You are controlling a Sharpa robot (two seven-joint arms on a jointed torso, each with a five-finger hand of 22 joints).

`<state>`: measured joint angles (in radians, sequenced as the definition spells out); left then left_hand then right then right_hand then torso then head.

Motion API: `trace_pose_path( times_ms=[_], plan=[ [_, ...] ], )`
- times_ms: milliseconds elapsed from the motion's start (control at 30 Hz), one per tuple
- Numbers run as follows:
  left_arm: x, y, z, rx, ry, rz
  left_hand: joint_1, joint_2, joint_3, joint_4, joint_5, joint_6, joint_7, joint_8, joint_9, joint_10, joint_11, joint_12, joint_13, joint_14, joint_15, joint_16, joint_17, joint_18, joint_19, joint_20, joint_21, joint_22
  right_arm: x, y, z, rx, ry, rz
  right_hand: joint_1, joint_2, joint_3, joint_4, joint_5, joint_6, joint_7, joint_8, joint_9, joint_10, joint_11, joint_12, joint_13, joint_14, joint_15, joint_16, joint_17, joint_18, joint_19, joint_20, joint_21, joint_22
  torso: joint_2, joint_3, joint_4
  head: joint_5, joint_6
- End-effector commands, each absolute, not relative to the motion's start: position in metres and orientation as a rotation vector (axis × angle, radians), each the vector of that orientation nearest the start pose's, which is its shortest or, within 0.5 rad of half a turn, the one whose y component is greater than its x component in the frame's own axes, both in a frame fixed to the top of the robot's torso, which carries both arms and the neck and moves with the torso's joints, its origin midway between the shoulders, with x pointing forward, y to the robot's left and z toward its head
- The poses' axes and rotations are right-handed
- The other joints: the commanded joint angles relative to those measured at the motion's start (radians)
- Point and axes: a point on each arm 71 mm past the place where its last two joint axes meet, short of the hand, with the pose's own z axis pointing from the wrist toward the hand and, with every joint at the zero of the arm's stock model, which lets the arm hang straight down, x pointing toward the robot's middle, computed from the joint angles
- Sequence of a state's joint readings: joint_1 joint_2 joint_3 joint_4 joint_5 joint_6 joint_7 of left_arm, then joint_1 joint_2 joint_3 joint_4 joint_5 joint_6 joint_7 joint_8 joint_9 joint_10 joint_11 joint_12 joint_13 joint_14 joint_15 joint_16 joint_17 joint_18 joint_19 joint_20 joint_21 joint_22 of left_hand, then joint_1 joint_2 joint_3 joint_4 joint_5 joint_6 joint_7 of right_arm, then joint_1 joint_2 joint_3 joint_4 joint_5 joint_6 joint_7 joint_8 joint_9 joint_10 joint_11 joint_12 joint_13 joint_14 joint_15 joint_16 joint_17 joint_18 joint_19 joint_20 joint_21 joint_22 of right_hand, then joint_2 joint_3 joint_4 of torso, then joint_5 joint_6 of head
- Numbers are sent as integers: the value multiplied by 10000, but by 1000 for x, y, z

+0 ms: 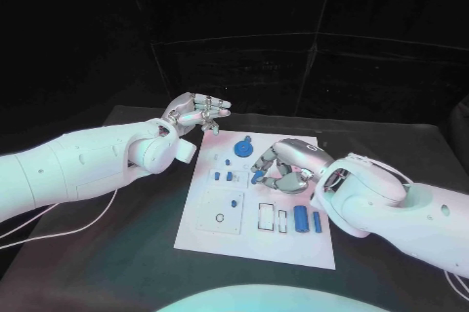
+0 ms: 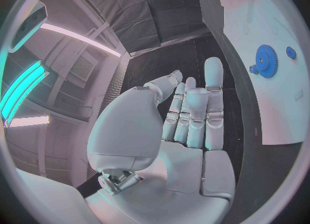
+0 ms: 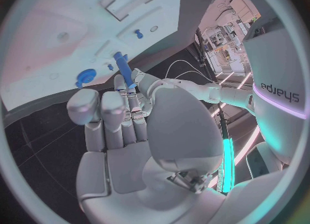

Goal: Assemble the parts on the task board

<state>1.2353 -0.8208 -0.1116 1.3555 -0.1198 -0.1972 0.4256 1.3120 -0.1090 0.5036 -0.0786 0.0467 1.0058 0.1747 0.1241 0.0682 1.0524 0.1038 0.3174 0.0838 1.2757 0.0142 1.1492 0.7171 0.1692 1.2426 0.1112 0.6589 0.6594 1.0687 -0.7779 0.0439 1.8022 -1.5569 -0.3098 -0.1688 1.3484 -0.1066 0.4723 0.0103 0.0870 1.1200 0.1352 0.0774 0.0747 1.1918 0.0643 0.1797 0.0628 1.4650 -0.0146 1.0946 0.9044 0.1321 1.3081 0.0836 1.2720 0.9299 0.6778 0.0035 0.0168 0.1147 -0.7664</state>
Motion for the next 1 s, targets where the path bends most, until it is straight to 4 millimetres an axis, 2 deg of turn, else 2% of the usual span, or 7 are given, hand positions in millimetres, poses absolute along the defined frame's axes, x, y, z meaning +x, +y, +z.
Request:
trace_pose_path(
  times_ms=[33,233,267,400,633,1000],
  plan=[
    [514,241,-191,-9458,14723,-14934,-16,96,-61,-2,20,-15,10,15,1,-51,-12,48,-9,-35,1,-33,-9,128,-70,-8,-23,-9,399,-75,-176,-3205,15836,10543,-53,45,88,-4,65,50,7,-8,-8,81,3,-54,9,153,-61,68,7,-139,54,0,43,15,8,-5,-17,41,-25],
    [514,236,-190,-9426,14761,-15016,-16,96,-61,-2,20,-15,10,15,1,-51,-12,48,-9,-35,1,-33,-9,128,-70,-8,-23,-9,389,-42,-192,-3834,16043,11426,-21,45,146,-49,167,40,21,-30,-14,83,15,-132,10,146,-52,97,26,-139,42,4,53,17,15,-19,28,120,-77],
    [514,235,-191,-9419,14771,-15033,-16,96,-61,-2,20,-15,10,15,1,-51,-12,48,-9,-35,1,-33,-9,128,-70,-8,-23,-9,388,-39,-195,-3914,16136,11502,-20,44,150,-53,176,38,23,-33,-15,82,18,-140,9,145,-51,99,26,-139,39,5,52,13,4,-1,13,158,-97],
    [514,232,-191,-9396,14802,-15093,-16,96,-61,-2,20,-15,10,15,1,-51,-12,48,-9,-35,1,-33,-9,128,-70,-8,-23,-9,384,-28,-209,-4252,16501,11612,-17,44,158,-61,189,32,28,-38,-17,79,22,-155,9,143,-49,99,22,-140,40,6,58,22,5,-8,-7,241,-131],
    [515,229,-191,-9372,14836,-15157,-16,96,-61,-2,20,-15,10,15,1,-51,-12,48,-9,-35,1,-33,-9,128,-70,-8,-23,-9,381,-20,-225,-4796,17044,11388,-15,42,163,-67,195,29,31,-41,-18,76,25,-167,9,139,-47,92,9,-137,32,7,52,6,5,12,-7,333,-193],
    [515,228,-191,-9359,14848,-15189,-16,96,-61,-2,20,-15,10,15,1,-51,-12,48,-9,-35,1,-33,-9,128,-70,-8,-23,-9,381,-16,-234,-5328,17382,10821,-22,47,167,-67,188,36,33,-39,-16,73,30,-182,9,134,-43,84,-6,-137,26,9,50,2,9,7,1,372,-217]
  ],
)
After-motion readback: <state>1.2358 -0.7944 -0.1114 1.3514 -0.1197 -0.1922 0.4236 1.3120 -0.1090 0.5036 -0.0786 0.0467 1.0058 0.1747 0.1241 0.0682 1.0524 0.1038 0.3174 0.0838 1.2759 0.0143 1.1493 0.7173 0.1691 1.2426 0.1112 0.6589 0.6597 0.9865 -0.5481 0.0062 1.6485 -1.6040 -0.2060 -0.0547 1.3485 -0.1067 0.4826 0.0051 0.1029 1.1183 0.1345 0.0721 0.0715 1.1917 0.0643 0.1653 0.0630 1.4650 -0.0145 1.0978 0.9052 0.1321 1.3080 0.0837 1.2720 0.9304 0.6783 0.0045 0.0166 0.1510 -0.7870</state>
